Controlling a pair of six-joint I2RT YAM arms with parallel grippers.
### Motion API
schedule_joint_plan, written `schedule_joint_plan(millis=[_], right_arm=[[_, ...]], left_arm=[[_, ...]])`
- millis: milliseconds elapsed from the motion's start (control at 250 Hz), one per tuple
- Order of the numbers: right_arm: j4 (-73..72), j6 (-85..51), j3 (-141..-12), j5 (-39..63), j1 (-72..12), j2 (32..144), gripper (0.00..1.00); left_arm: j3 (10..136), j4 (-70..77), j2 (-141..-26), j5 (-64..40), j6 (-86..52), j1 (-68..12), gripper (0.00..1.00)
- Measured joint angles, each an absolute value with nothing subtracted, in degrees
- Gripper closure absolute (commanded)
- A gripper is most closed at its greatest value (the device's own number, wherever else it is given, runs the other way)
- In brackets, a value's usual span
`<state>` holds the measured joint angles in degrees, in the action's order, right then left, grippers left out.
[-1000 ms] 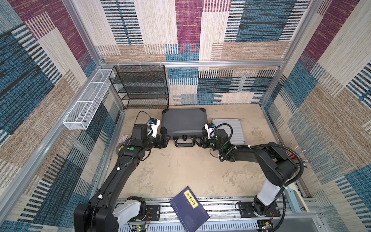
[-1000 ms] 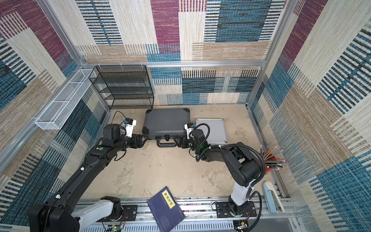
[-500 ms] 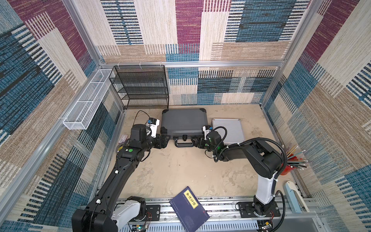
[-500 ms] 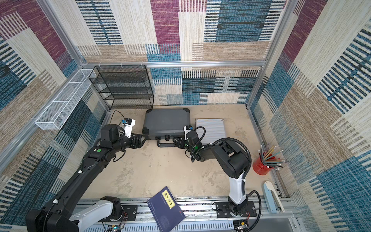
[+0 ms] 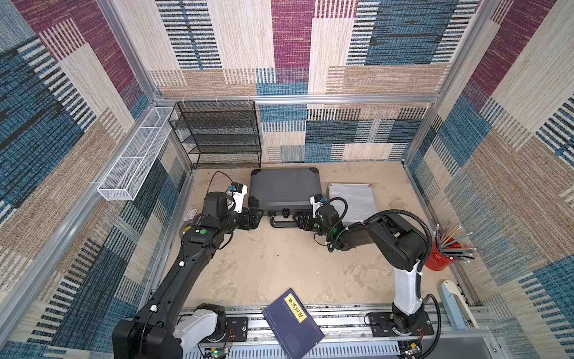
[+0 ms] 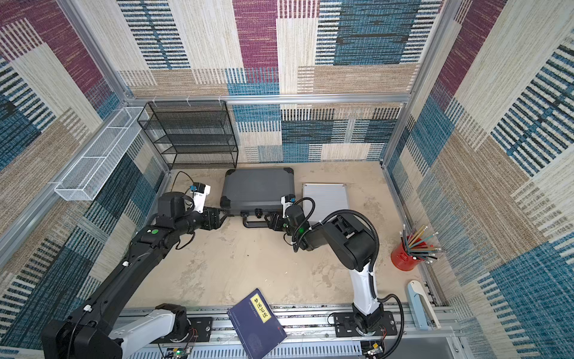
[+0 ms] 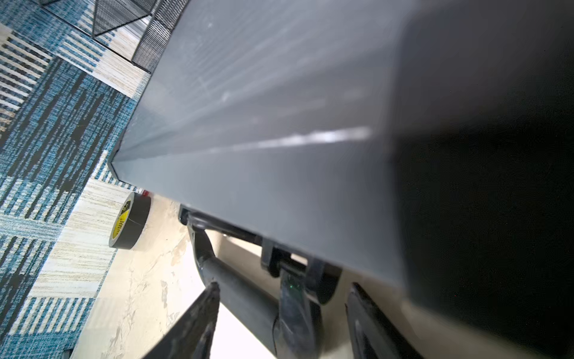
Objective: Open the poker set cases
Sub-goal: Pick up the poker set case from the center of the board.
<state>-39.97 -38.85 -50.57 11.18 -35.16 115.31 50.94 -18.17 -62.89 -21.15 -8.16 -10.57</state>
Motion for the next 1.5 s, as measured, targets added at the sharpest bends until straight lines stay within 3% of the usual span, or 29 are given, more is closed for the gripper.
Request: schedule_joint_plan(millis=[824, 1140, 1500], right_arm=[[-44.6, -42.1, -50.6, 9.3, -36.5, 117.8, 0.74], [-44.9, -42.4, -50.6, 8.8, -36.4, 118.0, 0.94], [-45.6, -45.3, -47.7, 9.5, -36.2, 115.3, 1.0]], left_arm=[[51.1, -18.2, -65.8, -21.1, -7.4, -10.9, 0.32], [52.9, -19.2, -69.2, -14.9, -0.5, -19.5, 0.33], [53.4, -20.4, -75.7, -7.7, 11.8, -26.4, 0.29]])
